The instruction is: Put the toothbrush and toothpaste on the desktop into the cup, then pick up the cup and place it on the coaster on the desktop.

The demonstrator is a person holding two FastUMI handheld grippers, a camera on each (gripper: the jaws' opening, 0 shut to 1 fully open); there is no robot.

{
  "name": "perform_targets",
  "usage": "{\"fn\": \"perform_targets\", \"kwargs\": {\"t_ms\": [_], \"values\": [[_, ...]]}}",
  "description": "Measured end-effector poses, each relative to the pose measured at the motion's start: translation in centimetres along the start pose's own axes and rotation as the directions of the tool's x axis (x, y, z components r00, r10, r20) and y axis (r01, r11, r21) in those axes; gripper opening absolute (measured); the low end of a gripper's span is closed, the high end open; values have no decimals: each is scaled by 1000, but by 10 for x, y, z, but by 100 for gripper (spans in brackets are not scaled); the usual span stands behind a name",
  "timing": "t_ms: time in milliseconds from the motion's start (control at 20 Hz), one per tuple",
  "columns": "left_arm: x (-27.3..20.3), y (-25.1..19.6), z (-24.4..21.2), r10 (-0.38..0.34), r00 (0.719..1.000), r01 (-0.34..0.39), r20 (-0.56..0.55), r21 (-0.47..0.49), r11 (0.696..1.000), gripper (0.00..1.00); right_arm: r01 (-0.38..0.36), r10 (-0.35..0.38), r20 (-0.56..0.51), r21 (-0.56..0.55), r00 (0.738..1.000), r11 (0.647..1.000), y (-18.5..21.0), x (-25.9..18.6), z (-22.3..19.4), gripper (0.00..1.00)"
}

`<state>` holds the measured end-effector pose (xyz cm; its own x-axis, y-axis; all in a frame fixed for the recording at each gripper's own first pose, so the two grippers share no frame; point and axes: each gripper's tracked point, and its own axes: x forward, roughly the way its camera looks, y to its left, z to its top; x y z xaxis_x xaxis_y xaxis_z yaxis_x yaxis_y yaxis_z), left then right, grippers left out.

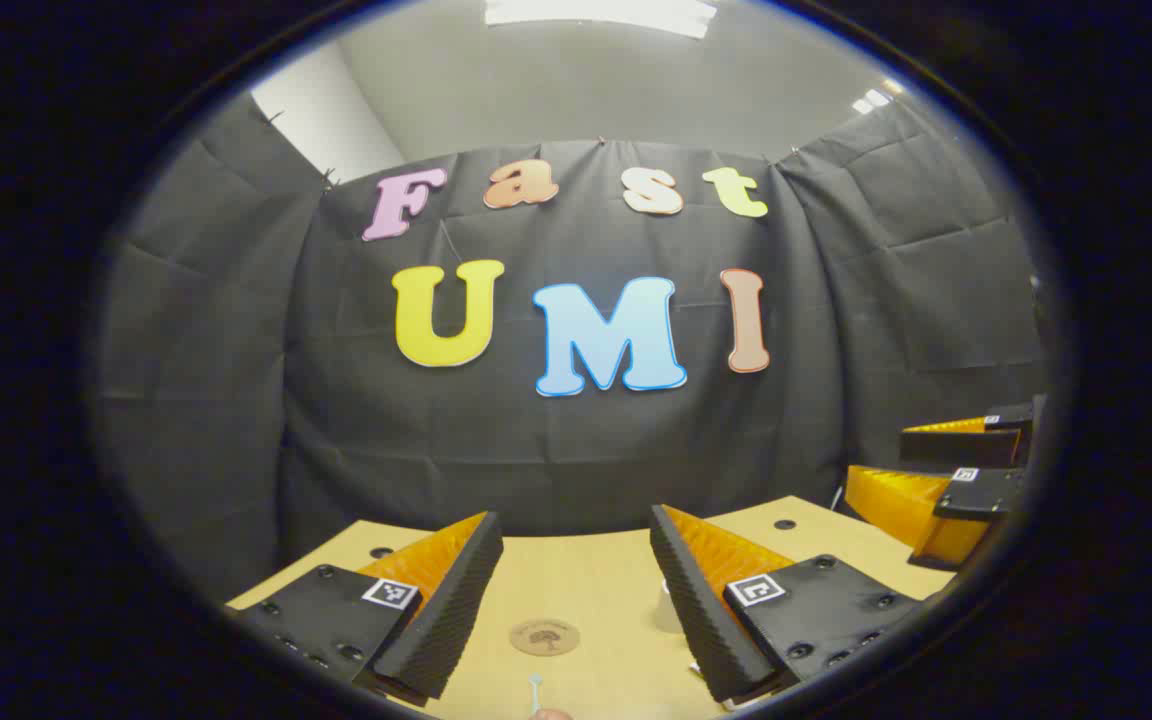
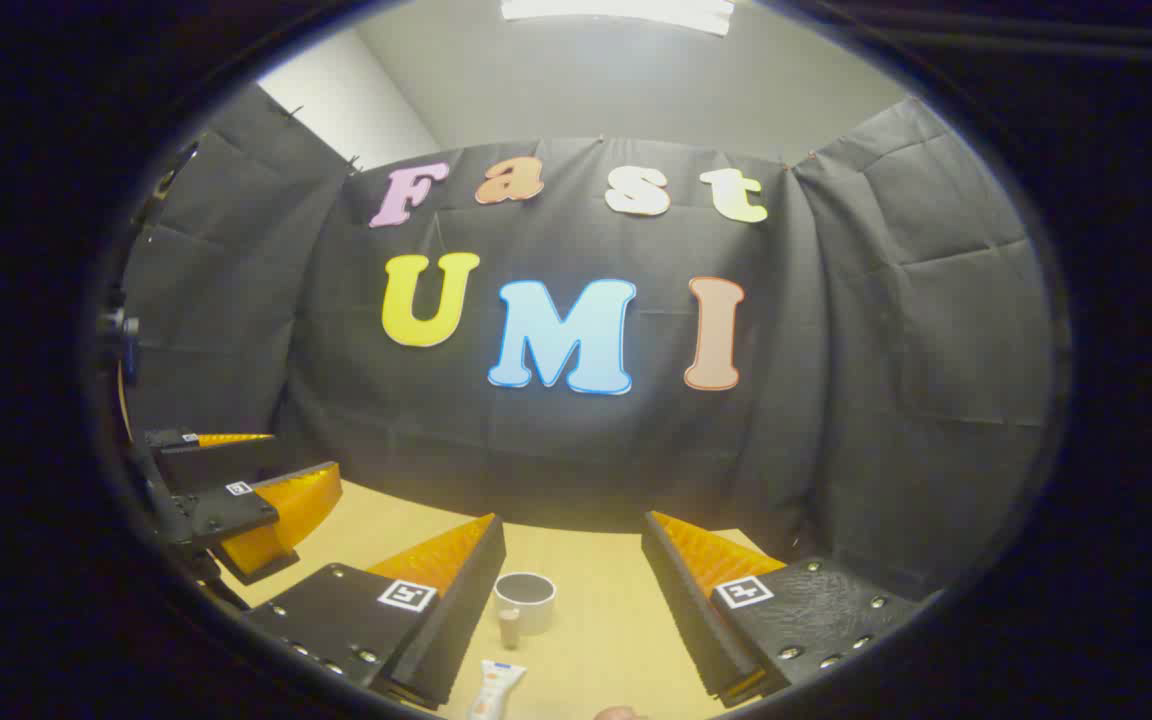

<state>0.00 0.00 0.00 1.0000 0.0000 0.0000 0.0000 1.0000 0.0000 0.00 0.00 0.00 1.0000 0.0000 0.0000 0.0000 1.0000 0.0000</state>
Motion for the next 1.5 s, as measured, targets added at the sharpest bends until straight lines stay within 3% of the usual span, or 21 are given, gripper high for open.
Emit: {"fn": "perform_targets", "kwargs": {"t_ms": [300,350,600,950,1150,1350,1500], "values": [[0,2,0,11,1000,-11,-5,4,1000,94,-9,10,-12,9,1000,1000,4,2,1,86],[0,6,-1,24,1000,-23,-11,21,1000,96,-21,22,-11,81,1000,996,12,4,1,86],[3,10,-10,57,998,-55,-42,40,998,96,-51,51,-44,18,998,999,10,10,-11,86],[4,28,-72,70,974,-73,-216,-3,997,96,-77,81,-157,29,984,997,31,18,-43,86],[1,41,-122,68,927,-91,-369,-45,995,96,-103,109,-300,36,948,994,52,19,-88,86],[-1,51,-173,62,847,-101,-528,-47,994,97,-132,170,-476,113,863,985,76,18,-139,86],[-5,56,-203,62,784,-91,-618,-15,996,97,-138,187,-544,129,818,982,88,20,-165,86]]}}
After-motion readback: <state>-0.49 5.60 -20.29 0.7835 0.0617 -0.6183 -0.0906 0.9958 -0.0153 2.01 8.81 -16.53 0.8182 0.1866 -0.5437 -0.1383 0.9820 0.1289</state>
